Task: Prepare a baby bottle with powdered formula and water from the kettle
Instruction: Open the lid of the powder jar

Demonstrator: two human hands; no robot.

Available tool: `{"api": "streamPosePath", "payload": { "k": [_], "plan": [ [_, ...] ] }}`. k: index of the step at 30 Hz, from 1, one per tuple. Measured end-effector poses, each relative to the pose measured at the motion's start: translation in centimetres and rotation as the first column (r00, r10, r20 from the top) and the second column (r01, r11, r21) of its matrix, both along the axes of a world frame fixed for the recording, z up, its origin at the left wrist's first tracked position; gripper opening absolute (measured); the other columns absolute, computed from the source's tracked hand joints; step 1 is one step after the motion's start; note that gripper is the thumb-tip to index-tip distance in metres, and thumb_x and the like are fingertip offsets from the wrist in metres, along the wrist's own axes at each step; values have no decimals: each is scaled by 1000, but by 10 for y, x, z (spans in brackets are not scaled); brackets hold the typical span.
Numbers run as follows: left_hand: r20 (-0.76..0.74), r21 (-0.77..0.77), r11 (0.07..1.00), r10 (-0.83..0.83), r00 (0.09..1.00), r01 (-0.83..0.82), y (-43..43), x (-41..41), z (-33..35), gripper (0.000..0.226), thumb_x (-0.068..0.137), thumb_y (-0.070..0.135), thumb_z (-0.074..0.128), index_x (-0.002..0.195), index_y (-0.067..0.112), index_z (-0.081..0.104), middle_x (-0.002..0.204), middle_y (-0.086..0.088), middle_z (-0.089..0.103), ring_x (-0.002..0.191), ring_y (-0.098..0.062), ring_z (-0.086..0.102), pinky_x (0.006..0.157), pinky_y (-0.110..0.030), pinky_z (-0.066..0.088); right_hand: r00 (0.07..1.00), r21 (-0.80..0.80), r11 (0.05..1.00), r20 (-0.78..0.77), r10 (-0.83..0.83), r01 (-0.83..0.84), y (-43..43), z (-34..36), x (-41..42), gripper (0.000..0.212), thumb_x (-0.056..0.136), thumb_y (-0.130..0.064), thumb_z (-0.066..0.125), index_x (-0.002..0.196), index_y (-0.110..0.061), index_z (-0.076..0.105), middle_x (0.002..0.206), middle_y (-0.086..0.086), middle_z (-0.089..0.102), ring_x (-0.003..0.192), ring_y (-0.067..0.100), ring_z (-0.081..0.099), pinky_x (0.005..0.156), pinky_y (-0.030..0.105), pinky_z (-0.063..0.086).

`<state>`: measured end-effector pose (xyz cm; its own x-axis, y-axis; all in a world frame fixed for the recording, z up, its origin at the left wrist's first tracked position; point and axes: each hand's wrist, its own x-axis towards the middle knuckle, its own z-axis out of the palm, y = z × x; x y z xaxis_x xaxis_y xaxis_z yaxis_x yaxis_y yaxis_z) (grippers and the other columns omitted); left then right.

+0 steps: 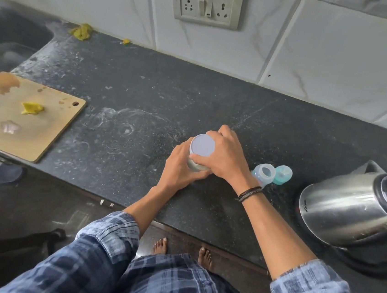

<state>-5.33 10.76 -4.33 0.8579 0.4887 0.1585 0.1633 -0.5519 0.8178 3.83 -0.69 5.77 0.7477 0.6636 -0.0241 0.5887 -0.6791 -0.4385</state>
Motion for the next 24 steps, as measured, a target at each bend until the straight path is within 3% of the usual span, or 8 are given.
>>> {"api": "streamPosePath", "payload": {
  "k": [7,11,15,21,24],
  "plan": [
    [-3,23,1000,-3,1000,3,3,-1,-1,96,62,67,84,144,52,35,132,53,34,125,23,33,99,-11,29,997,24,996,-2,83,-83,-2,-1,6,71,74,-47,88,130,-9,66,108,-1,39,108,28,49,86,28,36],
    [-27,30,999,-24,999,25,6,0,-2,98,62,65,87,144,48,37,131,51,37,125,15,39,101,-15,33,987,0,987,-23,162,-162,-4,3,12,71,77,-45,86,135,-11,63,111,-1,42,107,22,45,87,27,38],
    [-18,37,999,-19,1000,19,4,1,-2,96,62,65,85,144,47,37,129,51,37,122,19,37,98,-9,28,982,-23,983,-56,178,-180,-2,6,14,74,76,-39,85,140,-11,60,118,3,48,107,21,42,88,29,40],
    [-17,21,1000,7,1000,-6,-1,1,-4,100,63,66,82,147,38,37,131,31,42,122,10,37,98,-7,26,967,-62,977,-170,192,-205,0,10,15,88,80,-28,81,159,-18,43,140,1,44,130,24,38,105,33,40],
    [3,30,999,13,1000,-14,-4,1,-4,97,65,66,81,148,38,38,139,24,47,125,10,36,100,-6,24,976,-41,988,-164,143,-152,0,9,11,95,83,-42,83,162,-21,35,151,3,38,139,28,34,112,38,37]
  ]
}}
